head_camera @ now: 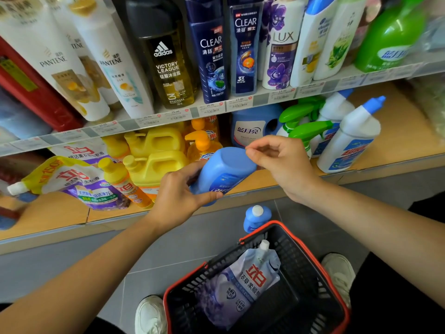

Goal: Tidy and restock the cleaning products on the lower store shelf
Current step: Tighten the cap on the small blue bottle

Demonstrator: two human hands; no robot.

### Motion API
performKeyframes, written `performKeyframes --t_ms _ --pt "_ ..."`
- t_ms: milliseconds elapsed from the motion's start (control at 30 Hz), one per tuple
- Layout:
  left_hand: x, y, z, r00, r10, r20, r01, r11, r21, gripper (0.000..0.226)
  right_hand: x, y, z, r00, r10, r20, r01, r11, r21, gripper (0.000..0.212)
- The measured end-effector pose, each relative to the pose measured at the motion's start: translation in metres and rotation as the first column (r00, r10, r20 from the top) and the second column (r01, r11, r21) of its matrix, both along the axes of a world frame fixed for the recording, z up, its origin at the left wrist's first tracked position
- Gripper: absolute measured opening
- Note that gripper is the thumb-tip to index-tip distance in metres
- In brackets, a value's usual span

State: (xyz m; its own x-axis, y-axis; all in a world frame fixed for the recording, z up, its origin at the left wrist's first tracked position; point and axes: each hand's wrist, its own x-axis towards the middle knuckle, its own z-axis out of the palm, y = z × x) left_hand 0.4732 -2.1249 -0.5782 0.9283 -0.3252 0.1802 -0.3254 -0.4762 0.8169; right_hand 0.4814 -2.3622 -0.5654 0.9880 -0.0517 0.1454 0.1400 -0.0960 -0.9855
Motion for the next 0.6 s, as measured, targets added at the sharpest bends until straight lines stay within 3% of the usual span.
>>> performKeyframes --t_ms 133,233,300,433,533,600 --pt "0.002 0.000 0.000 0.998 0.039 -0.053 -0.042 0.997 -0.067 0.064 -0.007 0.000 0.004 0.987 0.072 0.144 -0.032 0.963 -0.267 0.026" --pt "0.005 0.001 0.001 0.995 0.050 -0.086 -0.060 0.990 -0.124 0.062 -0.014 0.002 0.002 0.969 0.164 0.187 -0.085 0.925 -0.371 0.033" --pt "0.006 0.001 0.001 0.994 0.043 -0.096 -0.057 0.987 -0.147 0.062 -0.015 0.004 0.002 0.965 0.168 0.202 -0.082 0.924 -0.374 0.033" --pt "0.007 0.001 0.000 0.988 0.028 -0.153 -0.059 0.977 -0.203 0.060 -0.011 0.003 0.002 0.987 0.051 0.154 -0.016 0.976 -0.219 0.030" --pt "0.007 0.000 0.002 0.974 0.033 -0.225 -0.102 0.948 -0.302 0.057 -0.006 -0.002 -0.003 0.996 -0.008 0.091 0.030 0.968 -0.250 0.029" --pt "0.008 0.000 0.005 0.957 0.022 -0.290 -0.145 0.899 -0.413 0.054 -0.004 -0.002 -0.008 0.995 0.082 -0.048 -0.094 0.935 -0.342 0.034"
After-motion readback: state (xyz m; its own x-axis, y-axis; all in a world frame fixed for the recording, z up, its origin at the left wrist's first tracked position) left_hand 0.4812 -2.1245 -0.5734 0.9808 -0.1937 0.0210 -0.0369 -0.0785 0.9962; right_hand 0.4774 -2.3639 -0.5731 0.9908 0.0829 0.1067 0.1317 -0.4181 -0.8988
